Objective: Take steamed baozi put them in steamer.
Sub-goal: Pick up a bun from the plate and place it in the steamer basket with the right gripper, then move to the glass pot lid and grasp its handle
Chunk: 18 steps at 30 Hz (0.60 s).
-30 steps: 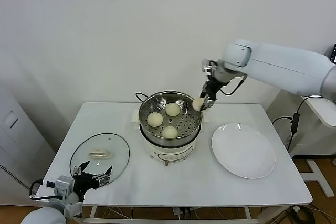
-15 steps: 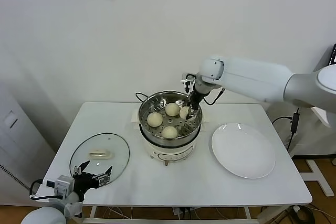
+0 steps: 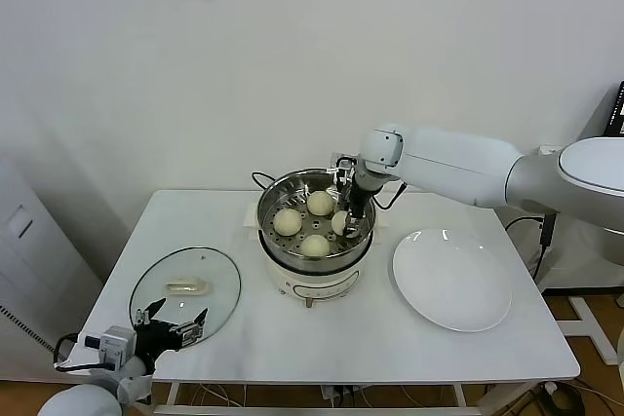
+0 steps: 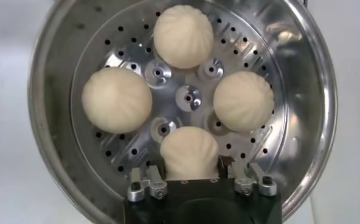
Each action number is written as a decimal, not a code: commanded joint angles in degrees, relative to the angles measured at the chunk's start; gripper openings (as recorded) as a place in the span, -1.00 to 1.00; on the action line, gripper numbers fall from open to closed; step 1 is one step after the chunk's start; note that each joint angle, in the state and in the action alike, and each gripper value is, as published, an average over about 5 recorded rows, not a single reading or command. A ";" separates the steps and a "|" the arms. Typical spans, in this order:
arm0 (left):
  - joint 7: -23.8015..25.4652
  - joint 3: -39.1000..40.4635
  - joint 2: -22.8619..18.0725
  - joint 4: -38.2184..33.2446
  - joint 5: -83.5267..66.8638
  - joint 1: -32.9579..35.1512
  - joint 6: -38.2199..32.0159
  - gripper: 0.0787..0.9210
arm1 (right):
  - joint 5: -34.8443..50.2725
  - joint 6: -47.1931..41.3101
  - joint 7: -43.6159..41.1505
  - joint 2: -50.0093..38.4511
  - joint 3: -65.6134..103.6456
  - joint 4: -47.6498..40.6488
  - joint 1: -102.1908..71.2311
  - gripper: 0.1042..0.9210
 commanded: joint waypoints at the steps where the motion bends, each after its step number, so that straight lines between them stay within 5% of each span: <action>1: 0.00 -0.37 0.02 -0.05 -0.09 0.31 -0.10 0.77 | 0.29 -0.34 0.94 0.06 2.38 -0.22 -1.42 0.20; 9: 0.03 -1.06 -0.58 -0.19 -0.07 0.97 -0.28 0.77 | 3.26 -0.48 1.00 -6.52 7.76 2.97 0.82 0.70; 18: 0.05 -1.74 -1.59 0.36 0.22 0.23 -0.57 0.77 | 12.02 4.38 12.51 -25.30 28.72 10.26 -6.33 0.76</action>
